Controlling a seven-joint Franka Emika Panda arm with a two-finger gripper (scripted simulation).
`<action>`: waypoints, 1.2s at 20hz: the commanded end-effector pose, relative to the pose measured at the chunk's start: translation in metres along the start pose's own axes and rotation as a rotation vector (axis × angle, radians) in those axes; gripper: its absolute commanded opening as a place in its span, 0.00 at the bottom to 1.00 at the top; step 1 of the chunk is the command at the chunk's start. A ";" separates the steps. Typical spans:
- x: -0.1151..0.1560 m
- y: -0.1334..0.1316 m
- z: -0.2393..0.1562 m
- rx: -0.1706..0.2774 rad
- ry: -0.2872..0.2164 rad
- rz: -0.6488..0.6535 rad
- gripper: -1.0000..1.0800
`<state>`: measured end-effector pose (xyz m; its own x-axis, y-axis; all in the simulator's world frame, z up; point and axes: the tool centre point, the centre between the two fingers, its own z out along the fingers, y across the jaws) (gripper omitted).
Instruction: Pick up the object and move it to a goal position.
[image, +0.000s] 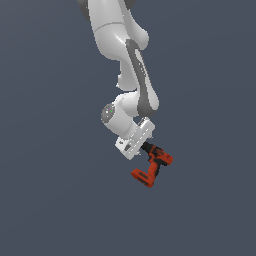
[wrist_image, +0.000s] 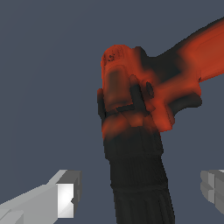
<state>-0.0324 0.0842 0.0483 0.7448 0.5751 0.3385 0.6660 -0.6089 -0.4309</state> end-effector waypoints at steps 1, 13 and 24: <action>0.000 -0.001 0.009 0.001 0.000 -0.001 1.00; -0.001 -0.001 0.025 0.002 0.000 -0.002 0.00; 0.004 0.002 0.007 -0.008 0.004 0.000 0.00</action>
<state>-0.0324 0.0924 0.0365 0.7451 0.5746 0.3385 0.6657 -0.6101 -0.4297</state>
